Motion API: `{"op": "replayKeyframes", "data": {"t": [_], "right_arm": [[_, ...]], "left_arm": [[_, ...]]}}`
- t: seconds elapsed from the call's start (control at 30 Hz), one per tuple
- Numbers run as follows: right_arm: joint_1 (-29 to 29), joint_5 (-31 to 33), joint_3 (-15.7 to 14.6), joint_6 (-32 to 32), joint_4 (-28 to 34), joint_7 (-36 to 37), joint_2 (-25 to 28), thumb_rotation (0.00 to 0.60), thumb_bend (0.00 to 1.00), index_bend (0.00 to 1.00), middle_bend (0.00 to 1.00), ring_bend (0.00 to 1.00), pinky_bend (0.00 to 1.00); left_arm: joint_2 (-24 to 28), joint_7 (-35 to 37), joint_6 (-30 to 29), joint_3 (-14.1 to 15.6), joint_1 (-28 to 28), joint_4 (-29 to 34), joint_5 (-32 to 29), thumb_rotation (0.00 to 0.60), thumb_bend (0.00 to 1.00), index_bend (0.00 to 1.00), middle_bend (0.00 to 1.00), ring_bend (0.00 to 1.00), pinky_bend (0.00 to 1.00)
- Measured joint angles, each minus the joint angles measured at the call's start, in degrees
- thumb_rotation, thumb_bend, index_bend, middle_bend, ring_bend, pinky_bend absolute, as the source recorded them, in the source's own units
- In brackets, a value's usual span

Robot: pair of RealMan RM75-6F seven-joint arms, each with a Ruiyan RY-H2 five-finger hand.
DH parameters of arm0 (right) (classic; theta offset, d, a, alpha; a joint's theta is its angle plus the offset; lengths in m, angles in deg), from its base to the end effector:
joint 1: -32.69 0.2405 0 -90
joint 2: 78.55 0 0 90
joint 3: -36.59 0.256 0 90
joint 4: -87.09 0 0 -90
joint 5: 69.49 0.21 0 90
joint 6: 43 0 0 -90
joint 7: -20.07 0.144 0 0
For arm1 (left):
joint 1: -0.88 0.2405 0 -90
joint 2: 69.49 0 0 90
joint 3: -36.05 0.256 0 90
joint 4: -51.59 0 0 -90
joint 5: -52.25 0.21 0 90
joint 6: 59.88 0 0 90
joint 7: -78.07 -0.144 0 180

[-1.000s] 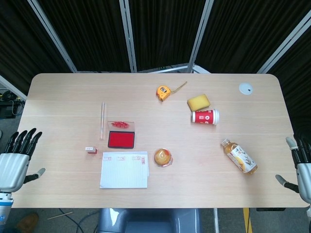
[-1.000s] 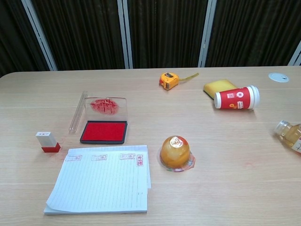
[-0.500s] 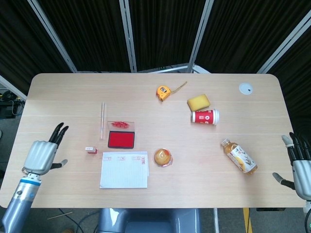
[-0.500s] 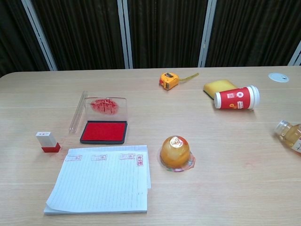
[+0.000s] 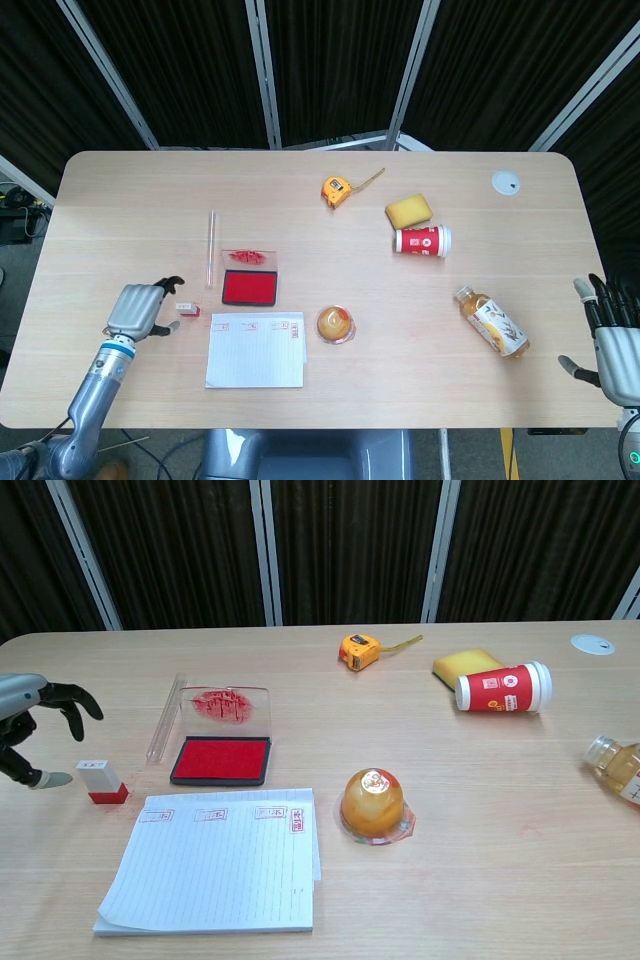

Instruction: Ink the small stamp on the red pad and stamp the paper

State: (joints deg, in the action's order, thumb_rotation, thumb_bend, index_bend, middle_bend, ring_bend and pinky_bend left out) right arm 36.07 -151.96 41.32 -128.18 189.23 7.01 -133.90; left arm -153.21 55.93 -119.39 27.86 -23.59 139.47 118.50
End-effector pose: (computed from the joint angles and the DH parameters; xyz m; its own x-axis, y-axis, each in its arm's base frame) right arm -0.2959 -0.1778 0.1983 0.5726 0.0053 0.8198 -0.8184 0.0617 0.5713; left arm -0.2492 0.2809 0.0147 0.4456 0.3061 0.8413 0.8951 -0.1359 -0.4247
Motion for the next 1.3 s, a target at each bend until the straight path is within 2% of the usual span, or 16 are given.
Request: {"op": "replayKeyframes", "data": {"t": [0.37, 0.77, 0.9, 1.3], "right_arm": [[-0.49, 0.87, 0.13, -0.23, -0.41, 1.72, 0.82, 0.600, 0.00, 0.00, 0.00, 0.00, 0.00], [-0.51, 1.52, 0.35, 0.04, -0.58, 2.73, 1.30, 0.600, 0.00, 0.00, 0.00, 0.00, 0.00], [-0.34, 1.79, 0.43, 0.40, -0.67, 2.84, 1.32, 0.600, 0.00, 0.00, 0.00, 0.00, 0.00], [-0.10, 2.50, 0.54, 1.37, -0.26, 4.60, 1.83, 0.600, 0.00, 0.00, 0.00, 0.00, 0.00]], "left_arm": [[-2.76, -4.65, -1.00, 0.69, -2.01, -1.66, -2.02, 0.600, 0.22, 0.31, 0.39, 0.86, 0.92], [-4.66, -1.67, -0.43, 2.79, -3.22, -7.55, 2.25, 0.600, 0.22, 0.36, 0.41, 0.84, 0.91], [-5.52, -1.48, -0.39, 2.95, -3.59, -9.47, 2.61, 0.600, 0.25, 0.37, 0.42, 0.84, 0.91], [-6.24, -2.11, -0.78, 3.05, -4.08, -11.04, 2.54, 0.600, 0.27, 0.40, 0.45, 0.84, 0.91]]}}
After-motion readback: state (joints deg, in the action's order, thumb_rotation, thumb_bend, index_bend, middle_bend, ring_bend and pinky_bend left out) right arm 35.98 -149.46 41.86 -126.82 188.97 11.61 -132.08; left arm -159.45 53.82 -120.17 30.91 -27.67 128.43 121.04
